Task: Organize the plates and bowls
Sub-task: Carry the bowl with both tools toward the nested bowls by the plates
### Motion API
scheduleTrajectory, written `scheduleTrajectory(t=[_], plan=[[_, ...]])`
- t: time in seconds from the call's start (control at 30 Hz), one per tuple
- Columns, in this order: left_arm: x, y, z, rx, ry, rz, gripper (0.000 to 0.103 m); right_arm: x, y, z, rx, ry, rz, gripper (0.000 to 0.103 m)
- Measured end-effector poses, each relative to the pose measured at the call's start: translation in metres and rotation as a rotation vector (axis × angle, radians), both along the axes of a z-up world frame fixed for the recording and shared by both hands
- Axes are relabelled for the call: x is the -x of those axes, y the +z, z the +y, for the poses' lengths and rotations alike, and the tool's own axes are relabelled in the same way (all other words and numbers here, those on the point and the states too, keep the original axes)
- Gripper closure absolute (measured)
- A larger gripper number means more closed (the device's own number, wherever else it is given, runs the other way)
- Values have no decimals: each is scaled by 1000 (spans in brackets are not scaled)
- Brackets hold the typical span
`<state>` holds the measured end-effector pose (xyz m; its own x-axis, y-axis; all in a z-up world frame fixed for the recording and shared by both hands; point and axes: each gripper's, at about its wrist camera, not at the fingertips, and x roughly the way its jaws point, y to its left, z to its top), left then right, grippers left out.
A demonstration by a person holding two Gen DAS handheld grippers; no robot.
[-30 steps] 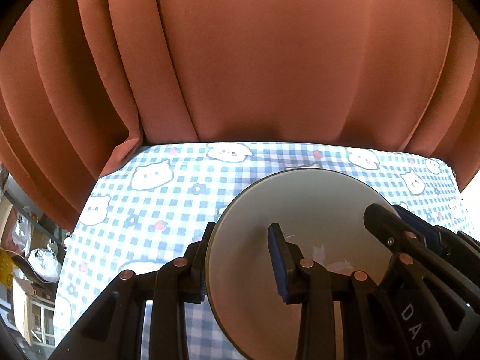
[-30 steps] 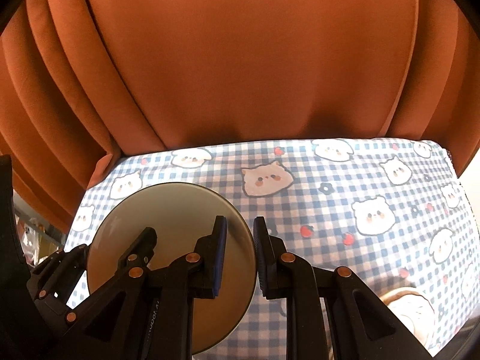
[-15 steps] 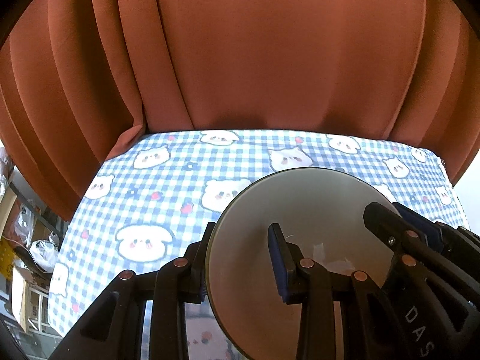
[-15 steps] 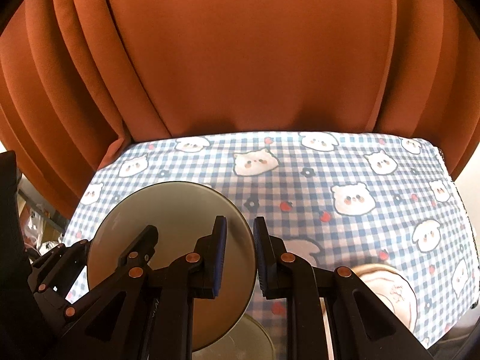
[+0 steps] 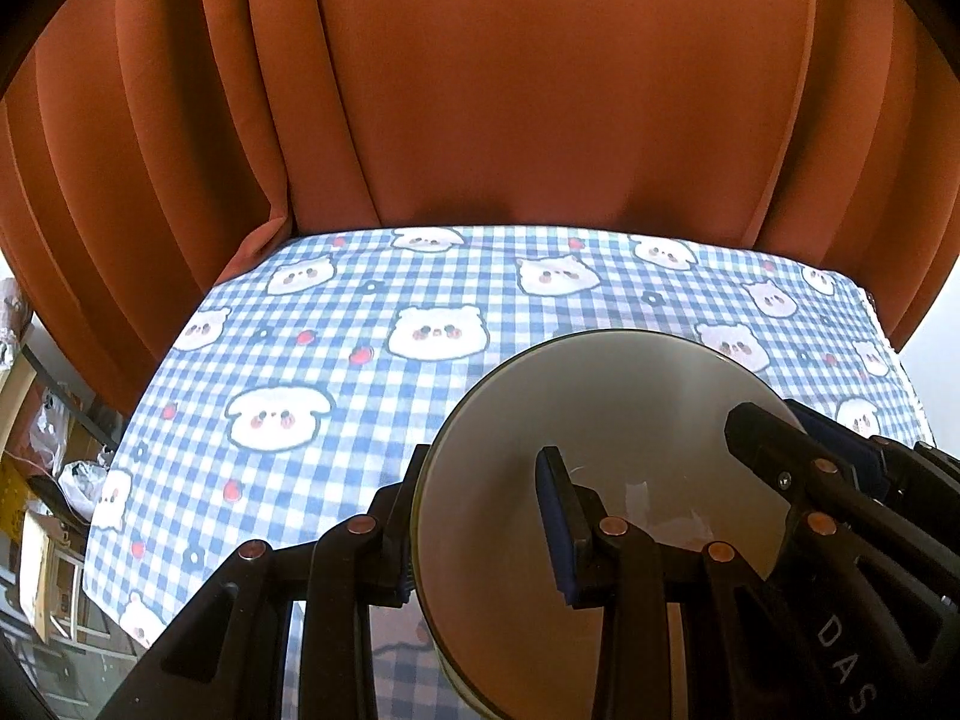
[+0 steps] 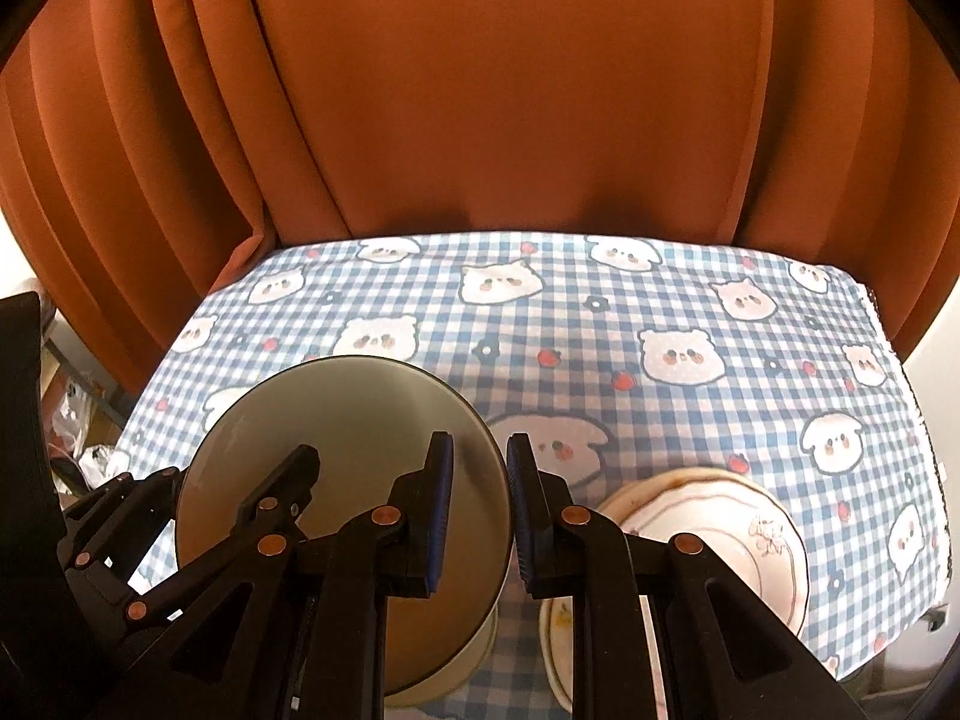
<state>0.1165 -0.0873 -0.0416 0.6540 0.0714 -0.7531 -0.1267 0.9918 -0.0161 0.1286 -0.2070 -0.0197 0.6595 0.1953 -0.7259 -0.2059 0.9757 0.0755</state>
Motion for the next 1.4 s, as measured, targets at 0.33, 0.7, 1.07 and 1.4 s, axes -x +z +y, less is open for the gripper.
scheduleTrajectory(t=[0.33, 0.7, 1.07, 1.4], plan=[[16, -22, -6, 5, 2, 56, 70, 15, -23, -4, 16, 30, 53, 81], [13, -41, -6, -33, -9, 106, 70, 11, -50, 0, 28, 36, 138, 81], [2, -55, 4, 18, 8, 175, 70, -2, -62, 12, 63, 48, 184, 81], [7, -68, 2, 33, 30, 207, 70, 2, -69, 16, 133, 80, 181, 81]])
